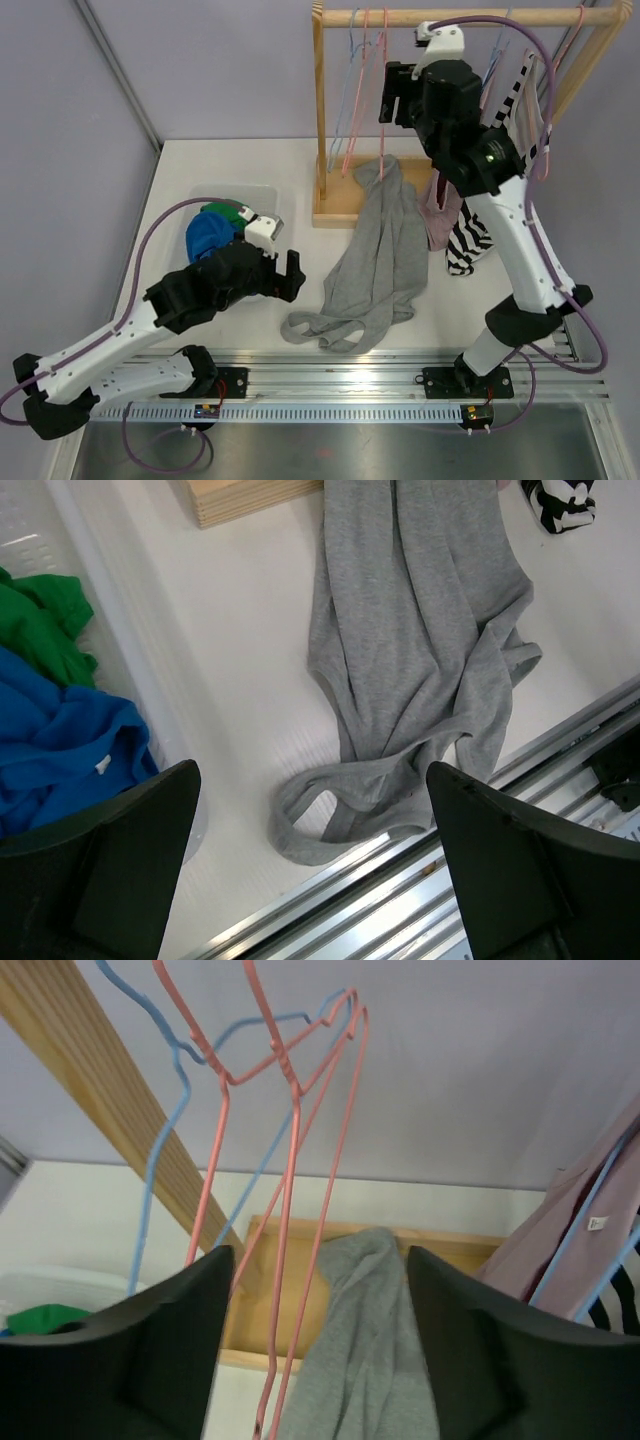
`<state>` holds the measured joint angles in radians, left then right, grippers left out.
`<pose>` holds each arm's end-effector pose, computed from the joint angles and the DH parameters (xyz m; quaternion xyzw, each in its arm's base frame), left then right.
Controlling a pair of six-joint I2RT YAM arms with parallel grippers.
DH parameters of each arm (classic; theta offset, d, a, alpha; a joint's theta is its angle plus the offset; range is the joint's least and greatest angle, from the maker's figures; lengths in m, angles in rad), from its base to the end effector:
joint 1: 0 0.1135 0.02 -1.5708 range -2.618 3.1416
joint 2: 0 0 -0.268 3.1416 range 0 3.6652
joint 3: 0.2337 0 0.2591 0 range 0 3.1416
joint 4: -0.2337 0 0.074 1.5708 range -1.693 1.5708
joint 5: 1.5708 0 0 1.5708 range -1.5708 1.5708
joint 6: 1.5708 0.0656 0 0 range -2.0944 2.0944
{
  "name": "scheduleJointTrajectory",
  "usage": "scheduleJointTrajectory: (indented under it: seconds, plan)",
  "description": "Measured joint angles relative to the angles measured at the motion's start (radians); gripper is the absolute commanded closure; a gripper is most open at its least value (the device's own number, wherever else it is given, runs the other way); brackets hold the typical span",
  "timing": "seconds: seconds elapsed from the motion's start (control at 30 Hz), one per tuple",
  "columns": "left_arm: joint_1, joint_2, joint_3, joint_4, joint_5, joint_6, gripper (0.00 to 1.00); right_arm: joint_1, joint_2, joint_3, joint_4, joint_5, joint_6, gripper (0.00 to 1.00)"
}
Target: Remove the tank top from the hanger
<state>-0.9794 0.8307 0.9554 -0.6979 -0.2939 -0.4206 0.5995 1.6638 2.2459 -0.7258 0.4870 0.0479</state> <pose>0.1255 -0.1528 0.3281 0.1722 0.8543 -0.2065 0.4448 0.3088 0.1739 0.5501 -0.0480 0.7490 0.0292 0.6602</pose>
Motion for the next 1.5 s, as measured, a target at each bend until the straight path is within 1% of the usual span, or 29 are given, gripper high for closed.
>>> scheduleJointTrajectory:
  seconds: [0.07,0.13,0.2,0.4,0.53,0.63,0.73,0.83,0.93,1.1,1.2,1.27,1.3,1.33,1.37,1.4,1.43,1.47,1.5]
  plan:
    - [-0.008,0.061,0.0,0.04,-0.007,-0.031,0.01,0.0,-0.062,-0.003,-0.014,-0.022,0.006,0.01]
    - [-0.025,0.134,0.0,0.085,-0.009,-0.056,0.01,0.001,-0.141,-0.029,-0.023,-0.06,0.008,0.0]
    - [-0.042,0.2,0.002,0.128,-0.009,-0.072,0.01,0.001,-0.251,-0.113,-0.018,-0.119,0.014,0.01]
    - [-0.066,0.388,0.007,0.27,-0.005,-0.103,0.01,0.003,-0.591,-0.45,-0.004,-0.32,0.067,0.0]
    - [-0.066,0.51,0.029,0.363,0.004,-0.113,0.01,0.004,-0.781,-0.643,0.002,-0.42,0.114,0.0]
    - [-0.069,0.634,0.078,0.417,0.008,-0.117,0.01,0.005,-0.92,-0.744,-0.007,-0.476,0.149,0.0]
    - [-0.072,0.771,0.154,0.437,0.004,-0.121,0.01,0.005,-1.04,-0.785,-0.027,-0.512,0.182,0.01]
    - [-0.081,0.9,0.239,0.429,-0.01,-0.123,0.01,0.005,-1.12,-0.797,-0.032,-0.535,0.201,0.01]
    - [-0.09,0.99,0.309,0.417,-0.017,-0.123,0.01,0.005,-1.17,-0.797,-0.051,-0.561,0.216,0.01]
    - [-0.094,1.139,0.435,0.384,-0.021,-0.129,0.01,0.005,-1.179,-0.797,-0.116,-0.612,0.234,0.0]
    - [-0.096,1.217,0.483,0.374,-0.019,-0.133,0.02,0.005,-1.179,-0.802,-0.146,-0.64,0.241,0.0]
    - [-0.097,1.26,0.497,0.364,-0.031,-0.127,0.09,0.005,-1.179,-0.805,-0.154,-0.654,0.245,0.01]
    - [-0.1,1.265,0.507,0.36,-0.035,-0.131,0.17,0.005,-1.179,-0.807,-0.155,-0.664,0.247,0.01]
    - [-0.101,1.266,0.51,0.357,-0.034,-0.135,0.23,0.005,-1.18,-0.809,-0.155,-0.674,0.248,0.0]
    - [-0.103,1.266,0.51,0.354,-0.034,-0.135,0.31,0.005,-1.181,-0.813,-0.154,-0.691,0.249,0.01]
    - [-0.107,1.266,0.51,0.35,-0.037,-0.136,0.51,0.005,-1.184,-0.819,-0.151,-0.705,0.253,0.0]
    - [-0.109,1.266,0.51,0.35,-0.038,-0.139,0.61,0.005,-1.188,-0.827,-0.148,-0.721,0.255,0.0]
    - [-0.111,1.266,0.51,0.35,-0.036,-0.141,0.75,0.005,-1.192,-0.833,-0.146,-0.734,0.257,0.0]
    - [-0.114,1.266,0.509,0.351,-0.034,-0.143,0.99,0.005,-1.196,-0.837,-0.143,-0.744,0.26,0.0]
